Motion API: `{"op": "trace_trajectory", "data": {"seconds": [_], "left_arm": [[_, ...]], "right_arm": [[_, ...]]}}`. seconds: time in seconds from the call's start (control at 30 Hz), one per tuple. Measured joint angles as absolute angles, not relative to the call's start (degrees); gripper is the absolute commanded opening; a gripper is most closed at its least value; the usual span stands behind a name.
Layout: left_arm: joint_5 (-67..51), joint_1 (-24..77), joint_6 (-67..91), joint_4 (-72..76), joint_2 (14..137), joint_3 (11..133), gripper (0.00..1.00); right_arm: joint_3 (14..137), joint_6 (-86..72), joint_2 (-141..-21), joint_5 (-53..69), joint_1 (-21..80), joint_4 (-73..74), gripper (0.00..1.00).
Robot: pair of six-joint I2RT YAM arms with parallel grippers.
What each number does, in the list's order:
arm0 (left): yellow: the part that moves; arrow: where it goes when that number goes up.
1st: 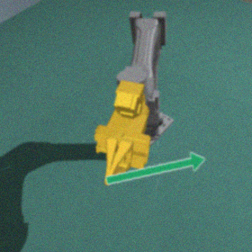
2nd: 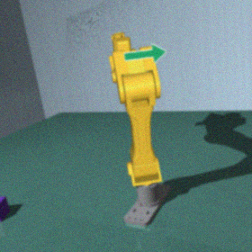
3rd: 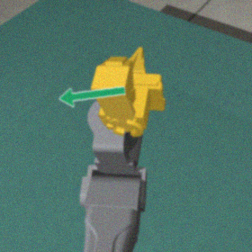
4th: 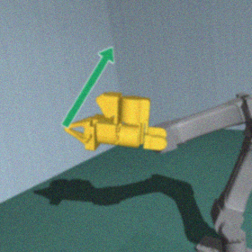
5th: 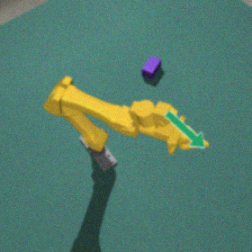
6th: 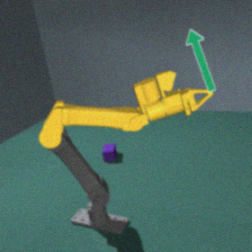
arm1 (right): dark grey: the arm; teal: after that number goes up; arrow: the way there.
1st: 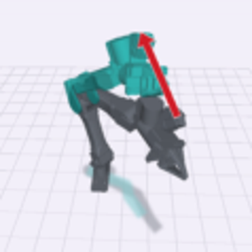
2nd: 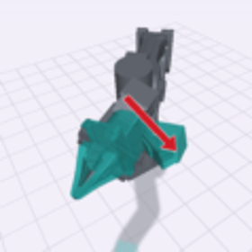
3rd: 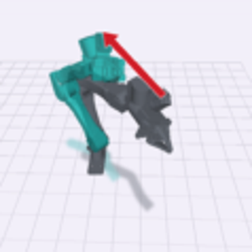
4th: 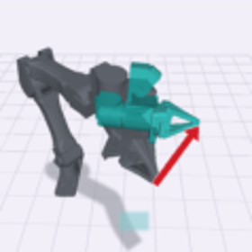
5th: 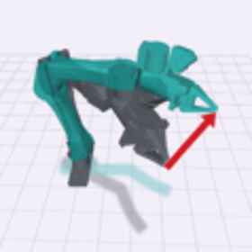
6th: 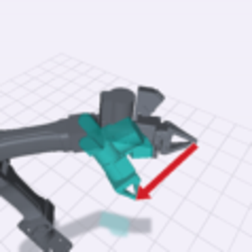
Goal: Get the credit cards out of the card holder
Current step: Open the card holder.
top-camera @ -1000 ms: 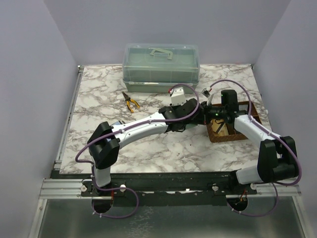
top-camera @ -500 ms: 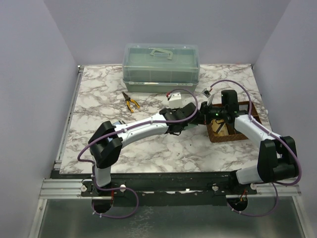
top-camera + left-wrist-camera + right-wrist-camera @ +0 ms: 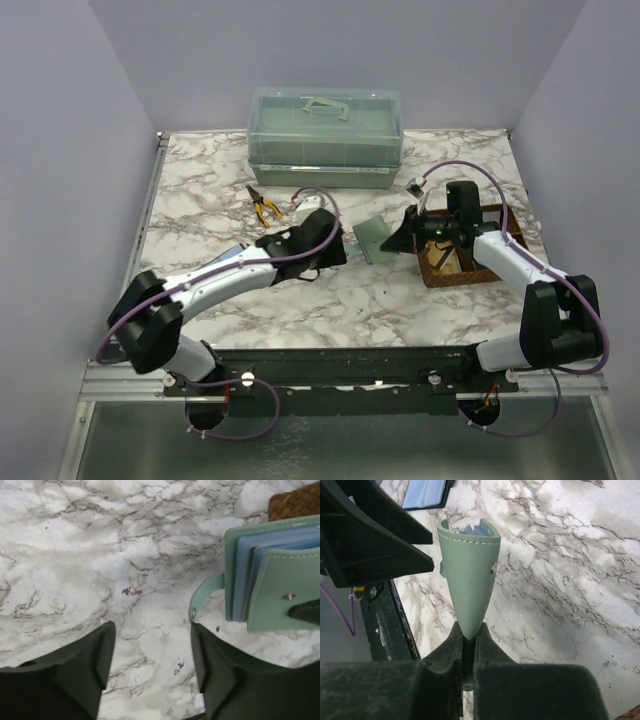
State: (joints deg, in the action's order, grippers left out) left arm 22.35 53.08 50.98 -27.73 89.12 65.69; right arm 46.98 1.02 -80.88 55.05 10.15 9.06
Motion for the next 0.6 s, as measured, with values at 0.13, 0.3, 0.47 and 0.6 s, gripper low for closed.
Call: {"op": "trace_trajectory", "data": {"seconds": [0.13,0.3,0.47,0.6], "left_arm": [[9.26,46.78,47.55,-13.8,76.42,49.32,0.9],[-1.15,43.55,44.82,-0.45,67.42,38.2,0.94],[-10.24,43.55,41.58,12.51,64.97,34.06,0.94],[-15.99,43.57,38.2,22.57,64.03,29.85,0.92]], "right_arm": [[47.77,4.12,-80.88,58.39,10.15,10.28,0.0],[48.73,8.32,-80.88,64.45,10.15,12.53,0.0],[49.04,12.38,-80.88,71.07,10.15,15.16,0.0],[49.43,15.22,-80.88,75.7,10.15,17.26,0.0]]}}
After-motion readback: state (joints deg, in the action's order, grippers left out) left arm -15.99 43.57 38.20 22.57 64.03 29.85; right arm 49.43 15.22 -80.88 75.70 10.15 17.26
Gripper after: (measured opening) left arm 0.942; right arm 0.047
